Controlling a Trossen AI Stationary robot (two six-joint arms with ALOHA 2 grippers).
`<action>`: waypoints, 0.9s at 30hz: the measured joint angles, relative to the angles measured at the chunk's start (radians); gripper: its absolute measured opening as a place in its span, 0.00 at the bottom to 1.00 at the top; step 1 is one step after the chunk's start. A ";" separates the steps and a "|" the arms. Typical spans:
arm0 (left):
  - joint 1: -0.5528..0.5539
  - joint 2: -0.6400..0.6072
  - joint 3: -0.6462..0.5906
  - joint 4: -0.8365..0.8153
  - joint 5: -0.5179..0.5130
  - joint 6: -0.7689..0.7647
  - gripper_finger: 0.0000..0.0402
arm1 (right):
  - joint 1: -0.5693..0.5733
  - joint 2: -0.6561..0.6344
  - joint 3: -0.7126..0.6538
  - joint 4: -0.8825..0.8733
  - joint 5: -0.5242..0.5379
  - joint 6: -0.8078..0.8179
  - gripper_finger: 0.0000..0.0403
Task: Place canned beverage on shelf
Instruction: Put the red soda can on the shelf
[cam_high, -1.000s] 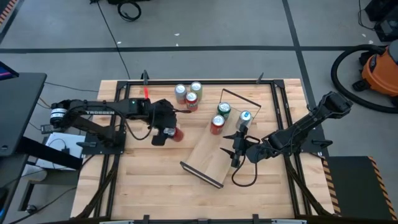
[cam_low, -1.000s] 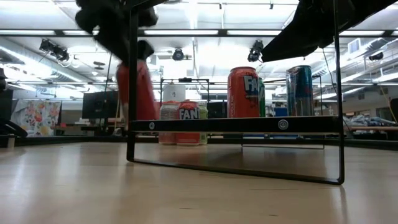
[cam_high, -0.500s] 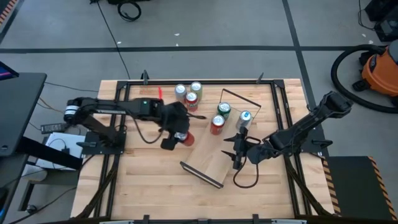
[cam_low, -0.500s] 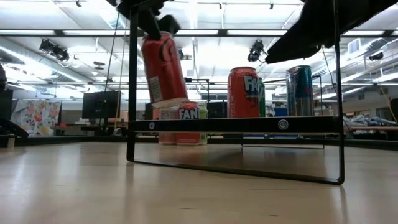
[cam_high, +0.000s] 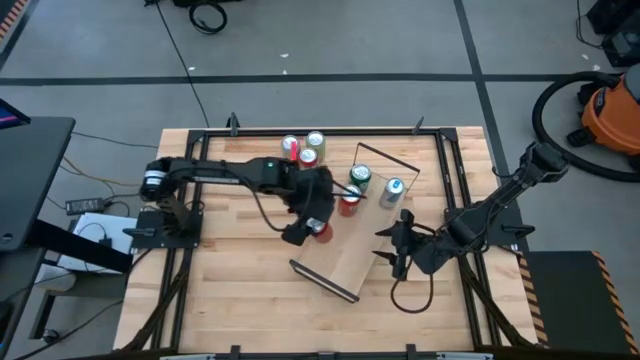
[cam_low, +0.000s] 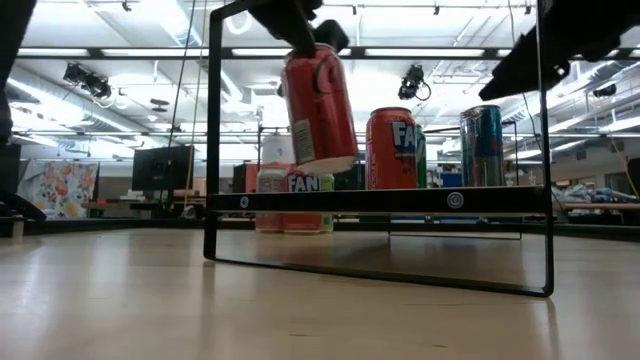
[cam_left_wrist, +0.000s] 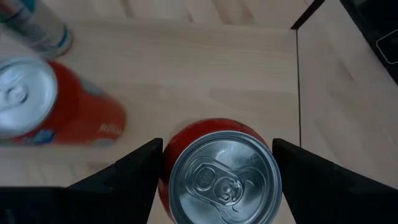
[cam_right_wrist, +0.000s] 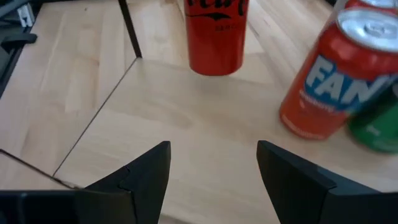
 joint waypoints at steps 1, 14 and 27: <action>0.000 0.020 0.024 -0.013 0.002 0.008 0.72 | 0.005 -0.001 0.000 -0.011 0.002 0.016 0.62; 0.018 0.200 0.225 -0.093 -0.001 0.125 0.72 | 0.058 0.000 0.000 -0.038 0.050 0.095 0.62; 0.053 0.203 0.222 -0.055 0.002 0.159 0.72 | 0.068 0.000 0.000 -0.041 0.089 0.107 0.62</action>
